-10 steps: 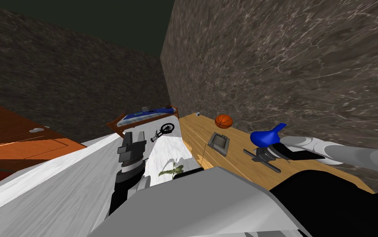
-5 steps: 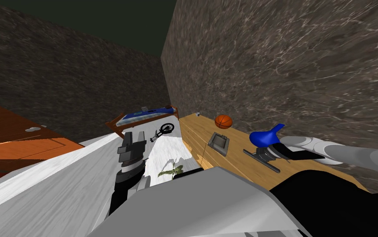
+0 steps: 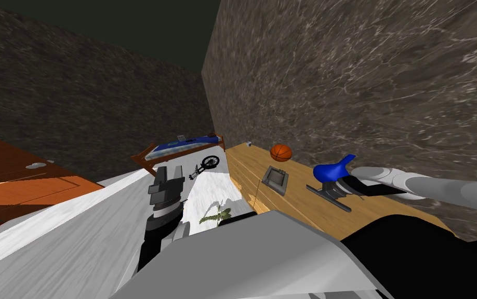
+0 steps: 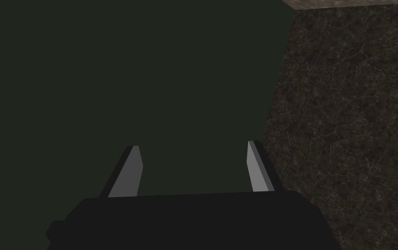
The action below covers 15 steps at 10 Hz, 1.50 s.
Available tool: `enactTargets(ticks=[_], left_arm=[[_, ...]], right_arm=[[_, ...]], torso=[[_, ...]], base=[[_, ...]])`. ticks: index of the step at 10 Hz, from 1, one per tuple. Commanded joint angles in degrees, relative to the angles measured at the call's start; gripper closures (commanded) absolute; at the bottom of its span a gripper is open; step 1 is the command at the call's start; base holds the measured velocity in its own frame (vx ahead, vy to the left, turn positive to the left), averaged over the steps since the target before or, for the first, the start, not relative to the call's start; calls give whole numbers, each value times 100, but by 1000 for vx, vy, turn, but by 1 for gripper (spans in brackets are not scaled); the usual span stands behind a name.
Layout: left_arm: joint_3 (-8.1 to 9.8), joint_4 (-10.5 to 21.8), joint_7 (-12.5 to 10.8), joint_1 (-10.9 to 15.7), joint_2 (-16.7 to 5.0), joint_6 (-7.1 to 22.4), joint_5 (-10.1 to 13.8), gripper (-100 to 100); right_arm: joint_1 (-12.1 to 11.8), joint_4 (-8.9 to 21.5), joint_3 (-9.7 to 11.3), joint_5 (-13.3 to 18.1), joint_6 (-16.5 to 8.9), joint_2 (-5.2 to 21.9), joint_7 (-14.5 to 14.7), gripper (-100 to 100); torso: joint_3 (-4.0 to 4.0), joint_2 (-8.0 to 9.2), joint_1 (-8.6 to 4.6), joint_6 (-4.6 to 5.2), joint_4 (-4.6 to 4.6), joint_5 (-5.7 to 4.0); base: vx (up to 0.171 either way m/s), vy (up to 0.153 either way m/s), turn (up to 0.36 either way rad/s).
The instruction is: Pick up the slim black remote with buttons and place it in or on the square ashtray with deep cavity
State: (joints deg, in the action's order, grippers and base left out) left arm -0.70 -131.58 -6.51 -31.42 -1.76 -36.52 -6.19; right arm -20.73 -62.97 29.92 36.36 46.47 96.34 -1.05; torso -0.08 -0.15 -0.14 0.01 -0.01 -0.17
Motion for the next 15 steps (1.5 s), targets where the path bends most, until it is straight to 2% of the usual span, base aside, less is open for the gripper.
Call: enactTargets(ticks=[1, 3, 4, 6, 8, 11, 13, 15], left_arm=[[0, 0, 0, 0, 0, 0, 0, 0], [0, 0, 0, 0, 0, 0, 0, 0], [0, 0, 0, 0, 0, 0, 0, 0], [-1, 0, 0, 0, 1, 0, 0, 0], [0, 0, 0, 0, 0, 0, 0, 0], [-1, 0, 0, 0, 1, 0, 0, 0], [-1, -1, 0, -1, 1, -1, 0, 0], [-1, -1, 0, -1, 1, -1, 0, 0]], right_arm=[[-160, -131, -102, -169, -84, 193, 107, 100], [-87, -119, -138, -160, -84, 352, 210, 100], [-8, -109, -165, -145, -86, 520, 337, 100], [-8, -109, -165, -145, -86, 520, 337, 100], [108, -105, -184, -113, -88, 764, 549, 100], [277, -106, -186, -65, -84, 1158, 815, 100], [366, -128, -171, -80, -3, 1425, 802, 100], [329, -202, -132, -148, 100, 1496, 550, 100]], torso=[[0, 0, 0, 0, 0, 0], [1, 2, 17, 2, -1, 3], [-2, -4, 21, -2, -1, 6], [-6, -11, 46, -8, -2, 12], [-1, -3, 26, -6, -1, 10], [-10, -20, 88, -22, -3, 25], [-22, -40, 106, -23, -8, 33], [-17, -28, 91, -16, -7, 27]], base=[[-6, 79, 37], [6, 73, 24], [16, 133, 61], [21, 93, 35], [16, 104, 49], [47, 210, 87], [89, 226, 37], [81, 151, -30]])
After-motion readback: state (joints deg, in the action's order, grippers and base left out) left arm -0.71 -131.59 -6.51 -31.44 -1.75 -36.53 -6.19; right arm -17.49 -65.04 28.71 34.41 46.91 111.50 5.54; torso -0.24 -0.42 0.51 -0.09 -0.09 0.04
